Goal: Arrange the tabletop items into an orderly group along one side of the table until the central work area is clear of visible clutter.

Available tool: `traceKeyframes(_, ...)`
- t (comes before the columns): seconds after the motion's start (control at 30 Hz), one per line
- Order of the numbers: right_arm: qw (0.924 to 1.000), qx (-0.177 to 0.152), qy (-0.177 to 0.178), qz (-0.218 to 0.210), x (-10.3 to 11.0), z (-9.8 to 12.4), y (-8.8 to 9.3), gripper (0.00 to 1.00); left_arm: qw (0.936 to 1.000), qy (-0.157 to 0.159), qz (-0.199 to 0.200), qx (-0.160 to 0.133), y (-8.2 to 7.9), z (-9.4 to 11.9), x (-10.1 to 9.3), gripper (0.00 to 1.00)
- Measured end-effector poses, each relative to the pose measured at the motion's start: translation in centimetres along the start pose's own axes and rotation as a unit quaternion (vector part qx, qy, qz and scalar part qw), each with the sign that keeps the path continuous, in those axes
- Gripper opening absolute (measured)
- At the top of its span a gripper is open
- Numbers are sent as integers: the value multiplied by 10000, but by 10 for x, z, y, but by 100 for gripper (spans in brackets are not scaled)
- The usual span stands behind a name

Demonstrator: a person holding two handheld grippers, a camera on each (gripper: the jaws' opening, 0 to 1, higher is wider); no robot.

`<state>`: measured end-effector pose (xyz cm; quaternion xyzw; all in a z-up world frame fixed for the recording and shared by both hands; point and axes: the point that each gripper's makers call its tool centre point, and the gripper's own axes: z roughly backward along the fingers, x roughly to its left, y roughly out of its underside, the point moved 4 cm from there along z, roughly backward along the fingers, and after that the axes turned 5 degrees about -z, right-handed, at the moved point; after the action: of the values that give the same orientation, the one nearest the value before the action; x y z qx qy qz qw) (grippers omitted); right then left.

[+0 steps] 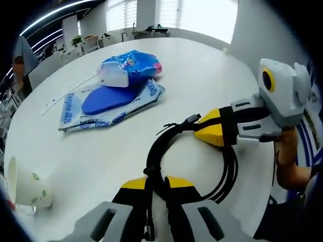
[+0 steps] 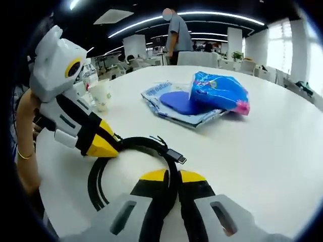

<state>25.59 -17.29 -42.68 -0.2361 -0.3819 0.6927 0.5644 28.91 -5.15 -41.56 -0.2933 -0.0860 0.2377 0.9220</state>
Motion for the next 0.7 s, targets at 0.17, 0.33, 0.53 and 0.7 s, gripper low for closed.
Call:
traceKeyframes(0.17,9969,-43,99,773,2,0,0,6,10000,-36,-11,-68,1,0,-2,11)
traceKeyframes(0.33,9952,-117,114,961,1,2,1,6,9999,-46,-48,-137,1,0,-2,11)
traceKeyframes(0.53,9947,-179,54,1009,0,2,1,6,9998,-66,-46,-171,2,0,-3,11)
traceKeyframes(0.7,9936,-251,100,1093,0,2,-1,12,9998,-56,-58,-195,1,0,-2,11)
